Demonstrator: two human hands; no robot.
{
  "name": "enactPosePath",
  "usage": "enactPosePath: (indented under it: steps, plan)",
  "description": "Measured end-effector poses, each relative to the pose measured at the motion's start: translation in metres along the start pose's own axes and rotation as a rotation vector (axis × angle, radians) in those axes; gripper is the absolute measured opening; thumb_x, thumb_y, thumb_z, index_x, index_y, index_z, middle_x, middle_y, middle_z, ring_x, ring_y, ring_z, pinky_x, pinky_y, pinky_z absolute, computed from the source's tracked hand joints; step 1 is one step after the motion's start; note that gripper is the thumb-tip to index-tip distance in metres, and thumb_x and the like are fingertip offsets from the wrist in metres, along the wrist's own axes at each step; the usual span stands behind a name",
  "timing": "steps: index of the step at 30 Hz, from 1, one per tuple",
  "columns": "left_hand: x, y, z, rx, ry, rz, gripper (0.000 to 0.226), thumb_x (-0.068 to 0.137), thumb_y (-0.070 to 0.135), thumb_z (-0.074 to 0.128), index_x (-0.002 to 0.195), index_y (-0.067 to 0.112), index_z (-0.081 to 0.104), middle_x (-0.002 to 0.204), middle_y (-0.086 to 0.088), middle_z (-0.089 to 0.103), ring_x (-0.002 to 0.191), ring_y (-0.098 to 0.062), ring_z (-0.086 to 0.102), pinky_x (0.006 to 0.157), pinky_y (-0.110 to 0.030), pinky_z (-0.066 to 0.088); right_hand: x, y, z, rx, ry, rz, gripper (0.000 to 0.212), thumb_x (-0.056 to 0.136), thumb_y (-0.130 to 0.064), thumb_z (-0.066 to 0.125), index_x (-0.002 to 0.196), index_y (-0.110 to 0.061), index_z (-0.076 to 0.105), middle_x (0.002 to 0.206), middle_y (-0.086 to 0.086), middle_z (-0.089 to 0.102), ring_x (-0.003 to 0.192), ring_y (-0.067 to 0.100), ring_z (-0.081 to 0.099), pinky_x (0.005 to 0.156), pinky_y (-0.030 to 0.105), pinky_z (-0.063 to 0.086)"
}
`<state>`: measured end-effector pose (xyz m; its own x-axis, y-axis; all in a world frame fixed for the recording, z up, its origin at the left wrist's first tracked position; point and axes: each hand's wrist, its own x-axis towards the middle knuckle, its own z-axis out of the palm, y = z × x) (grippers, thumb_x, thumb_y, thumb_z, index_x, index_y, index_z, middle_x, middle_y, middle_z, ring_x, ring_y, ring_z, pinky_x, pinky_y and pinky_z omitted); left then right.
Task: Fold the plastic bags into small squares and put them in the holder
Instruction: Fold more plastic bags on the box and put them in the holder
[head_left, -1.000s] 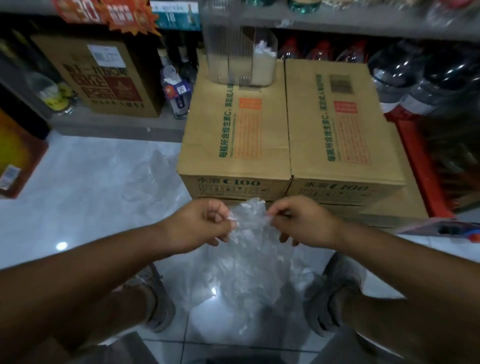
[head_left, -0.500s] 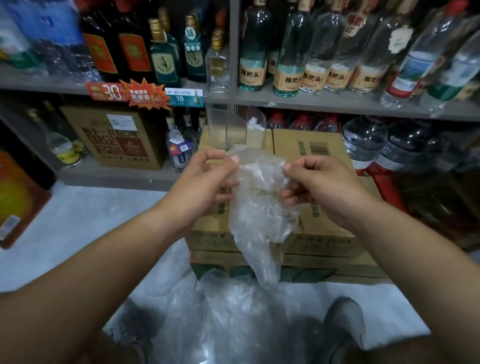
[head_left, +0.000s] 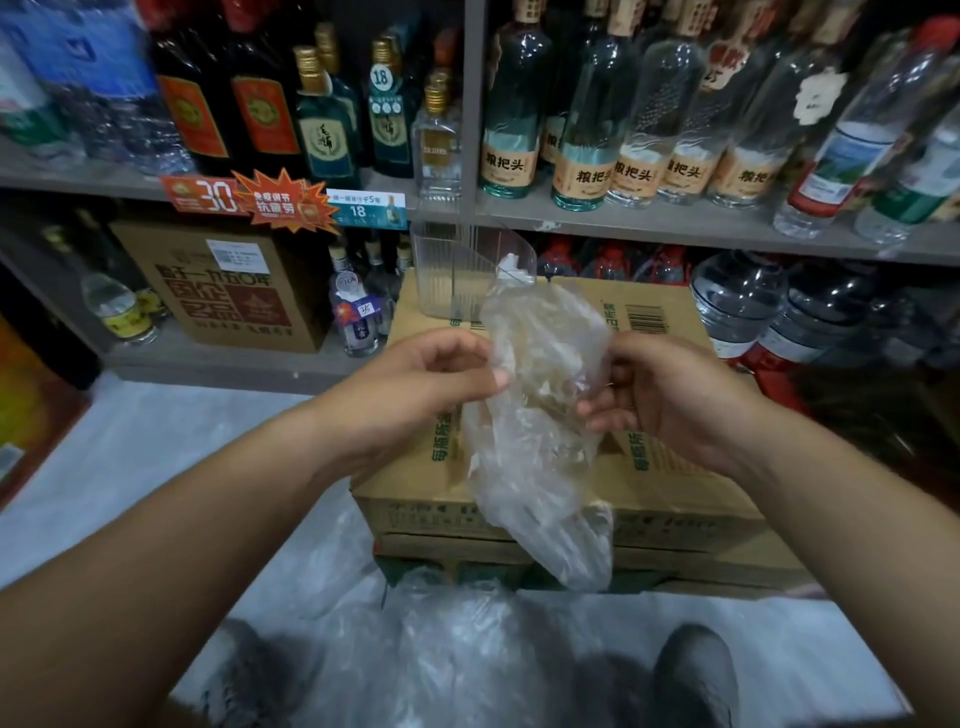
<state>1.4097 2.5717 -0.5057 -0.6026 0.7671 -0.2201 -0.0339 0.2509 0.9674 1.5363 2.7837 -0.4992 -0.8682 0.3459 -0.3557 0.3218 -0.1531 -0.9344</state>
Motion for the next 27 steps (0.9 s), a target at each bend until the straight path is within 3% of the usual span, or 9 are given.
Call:
enactPosePath:
  steps: [5, 9, 13, 15, 17, 20, 23, 25, 27]
  plan:
    - [-0.006, 0.007, -0.013, -0.152, -0.322, -0.155, 0.045, 0.079, 0.04, 0.076, 0.112, 0.011, 0.063, 0.099, -0.012, 0.073, 0.086, -0.023, 0.073, 0.074, -0.028, 0.059, 0.002, -0.002, -0.004, 0.145, -0.012, 0.127, 0.039, 0.083, -0.042, 0.067, 0.097, -0.006, 0.063, 0.076, 0.015, 0.068, 0.055, 0.021, 0.064, 0.06, 0.031, 0.054]
    - [-0.005, 0.01, -0.007, -0.14, -0.086, -0.013, 0.038, 0.08, 0.047, 0.078, 0.092, 0.013, 0.066, 0.077, -0.003, 0.07, 0.061, -0.012, 0.056, 0.051, -0.017, 0.045, 0.006, -0.002, -0.01, 0.168, -0.069, 0.092, 0.04, 0.049, -0.033, 0.089, 0.079, -0.01, 0.074, 0.069, 0.005, 0.068, 0.054, 0.014, 0.064, 0.055, 0.028, 0.056]
    - [0.001, 0.006, -0.004, -0.07, 0.156, 0.134, 0.049, 0.065, 0.052, 0.077, 0.105, 0.025, 0.066, 0.088, 0.01, 0.075, 0.088, -0.006, 0.07, 0.076, -0.019, 0.05, 0.005, 0.0, -0.013, 0.066, -0.166, 0.012, 0.012, 0.063, -0.029, 0.08, 0.069, -0.018, 0.08, 0.076, 0.011, 0.072, 0.063, 0.018, 0.069, 0.051, 0.026, 0.054]
    - [0.0, 0.006, -0.002, -0.057, 0.052, 0.086, 0.06, 0.07, 0.055, 0.08, 0.122, 0.031, 0.062, 0.107, 0.013, 0.076, 0.104, -0.004, 0.07, 0.089, -0.025, 0.052, 0.008, 0.0, -0.012, 0.101, -0.201, 0.029, 0.023, 0.056, -0.03, 0.086, 0.074, -0.017, 0.08, 0.083, 0.017, 0.072, 0.068, 0.022, 0.071, 0.053, 0.028, 0.057]
    - [-0.003, 0.006, 0.003, -0.078, -0.043, 0.052, 0.052, 0.078, 0.045, 0.075, 0.124, 0.026, 0.062, 0.105, 0.009, 0.077, 0.097, -0.003, 0.071, 0.082, -0.021, 0.055, 0.011, 0.002, -0.011, 0.198, -0.227, 0.055, 0.049, 0.043, -0.03, 0.096, 0.085, -0.011, 0.08, 0.088, 0.019, 0.072, 0.074, 0.026, 0.072, 0.061, 0.033, 0.061]
    - [-0.005, 0.008, 0.007, -0.102, -0.097, 0.022, 0.047, 0.079, 0.025, 0.071, 0.125, 0.02, 0.061, 0.102, -0.002, 0.078, 0.097, -0.017, 0.074, 0.08, -0.025, 0.06, 0.008, -0.002, -0.008, 0.349, -0.26, 0.002, 0.038, 0.075, -0.028, 0.075, 0.101, -0.001, 0.072, 0.092, 0.018, 0.07, 0.08, 0.026, 0.071, 0.076, 0.036, 0.062]
    - [-0.006, 0.008, 0.002, -0.098, -0.118, 0.031, 0.052, 0.078, 0.017, 0.076, 0.127, 0.012, 0.06, 0.108, -0.02, 0.075, 0.102, -0.034, 0.073, 0.089, -0.037, 0.06, 0.0, -0.011, -0.008, 0.402, -0.293, -0.04, 0.028, 0.089, -0.022, 0.051, 0.093, -0.006, 0.073, 0.088, 0.014, 0.069, 0.079, 0.025, 0.068, 0.09, 0.044, 0.053]
    - [-0.005, 0.01, -0.002, -0.109, -0.096, 0.051, 0.047, 0.077, 0.013, 0.076, 0.122, 0.005, 0.062, 0.106, -0.02, 0.075, 0.095, -0.028, 0.075, 0.082, -0.031, 0.06, -0.002, -0.017, -0.009, 0.294, -0.254, -0.027, 0.026, 0.086, -0.028, 0.053, 0.082, -0.01, 0.072, 0.075, 0.009, 0.068, 0.066, 0.022, 0.064, 0.078, 0.04, 0.048]
    - [-0.005, 0.013, -0.006, -0.108, -0.079, 0.068, 0.05, 0.073, 0.011, 0.078, 0.121, 0.006, 0.061, 0.108, -0.018, 0.075, 0.095, -0.024, 0.075, 0.08, -0.029, 0.06, -0.001, -0.02, -0.013, -0.077, -0.091, -0.029, 0.041, 0.093, -0.043, 0.052, 0.079, -0.01, 0.072, 0.069, 0.004, 0.066, 0.061, 0.02, 0.059, 0.071, 0.039, 0.042]
